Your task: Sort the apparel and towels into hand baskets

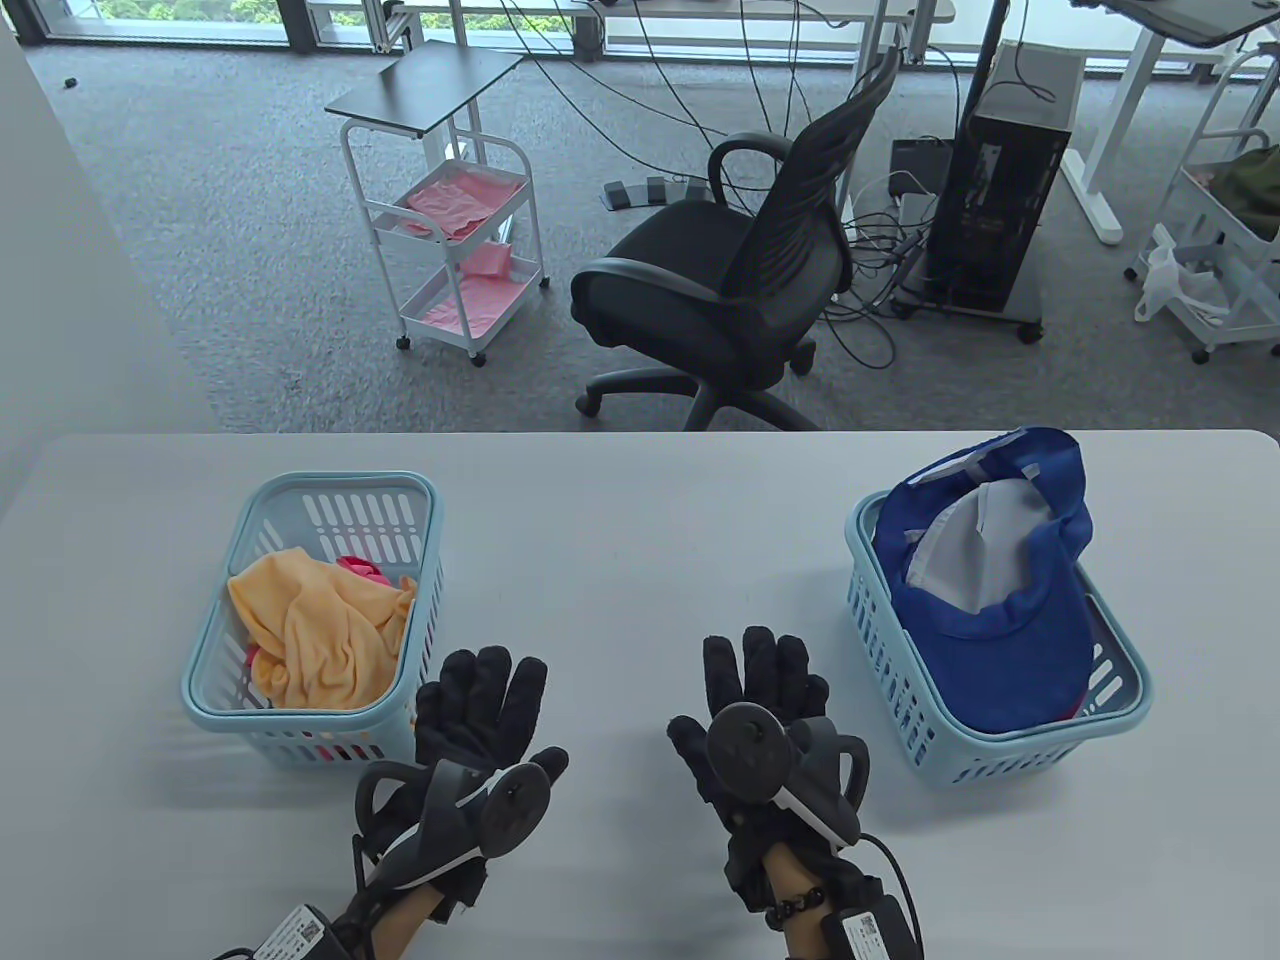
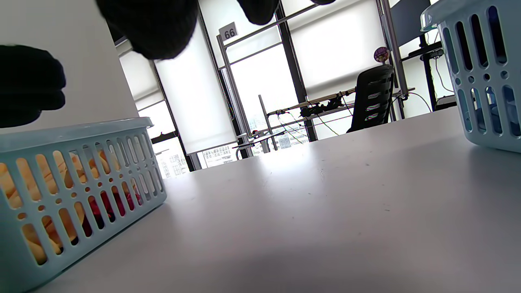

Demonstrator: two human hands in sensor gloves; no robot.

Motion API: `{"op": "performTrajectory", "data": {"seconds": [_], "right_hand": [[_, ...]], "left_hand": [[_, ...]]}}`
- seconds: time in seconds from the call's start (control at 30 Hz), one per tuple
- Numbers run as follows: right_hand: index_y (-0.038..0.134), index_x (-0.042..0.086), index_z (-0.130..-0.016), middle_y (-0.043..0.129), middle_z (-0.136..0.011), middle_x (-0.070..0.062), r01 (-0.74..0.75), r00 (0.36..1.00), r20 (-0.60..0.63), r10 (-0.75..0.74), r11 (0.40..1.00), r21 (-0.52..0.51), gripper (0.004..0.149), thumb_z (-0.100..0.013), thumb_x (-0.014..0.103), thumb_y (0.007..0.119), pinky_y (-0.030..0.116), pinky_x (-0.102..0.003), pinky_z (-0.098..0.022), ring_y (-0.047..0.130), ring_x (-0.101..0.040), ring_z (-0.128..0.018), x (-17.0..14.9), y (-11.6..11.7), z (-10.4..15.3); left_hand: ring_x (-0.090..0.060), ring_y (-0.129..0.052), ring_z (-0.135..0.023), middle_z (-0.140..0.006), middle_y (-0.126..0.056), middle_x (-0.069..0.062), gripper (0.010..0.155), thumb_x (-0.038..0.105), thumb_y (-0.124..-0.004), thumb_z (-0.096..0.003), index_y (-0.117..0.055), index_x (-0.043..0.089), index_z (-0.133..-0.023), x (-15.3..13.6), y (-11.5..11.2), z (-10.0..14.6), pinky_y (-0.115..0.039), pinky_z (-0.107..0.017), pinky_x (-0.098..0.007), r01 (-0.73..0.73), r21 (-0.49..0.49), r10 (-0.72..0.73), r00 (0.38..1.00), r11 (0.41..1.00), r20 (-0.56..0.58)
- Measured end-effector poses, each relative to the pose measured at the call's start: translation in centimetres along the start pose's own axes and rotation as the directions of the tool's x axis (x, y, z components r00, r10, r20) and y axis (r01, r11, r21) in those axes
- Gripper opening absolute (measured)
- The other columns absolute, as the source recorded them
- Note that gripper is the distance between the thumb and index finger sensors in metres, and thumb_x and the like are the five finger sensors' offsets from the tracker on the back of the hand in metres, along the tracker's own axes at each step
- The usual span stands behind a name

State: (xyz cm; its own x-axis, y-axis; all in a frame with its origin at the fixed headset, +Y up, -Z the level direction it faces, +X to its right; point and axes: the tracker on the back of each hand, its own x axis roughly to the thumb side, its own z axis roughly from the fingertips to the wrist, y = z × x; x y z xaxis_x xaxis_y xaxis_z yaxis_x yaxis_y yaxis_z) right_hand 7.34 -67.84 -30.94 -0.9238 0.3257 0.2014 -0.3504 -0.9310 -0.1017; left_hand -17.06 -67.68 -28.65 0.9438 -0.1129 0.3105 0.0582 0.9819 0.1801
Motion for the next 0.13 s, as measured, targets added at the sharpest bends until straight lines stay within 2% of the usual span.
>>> {"op": "performTrajectory", "data": {"seconds": [0.13], "right_hand": [[0.037, 0.007, -0.112, 0.021, -0.112, -0.032, -0.008, 1.000, 0.001, 0.008, 1.000, 0.008, 0.079, -0.054, 0.047, 0.073, 0.031, -0.077, -0.068, 0.022, -0.062, -0.098, 0.10, 0.15, -0.02]], "left_hand": [[-0.056, -0.051, -0.110, -0.121, -0.040, -0.026, 0.080, 0.059, -0.062, -0.0553, -0.033, 0.017, -0.117, -0.12, 0.02, 0.03, -0.051, -0.078, -0.065, -0.002, 0.003, 0.002, 1.000, 1.000, -0.003]]}}
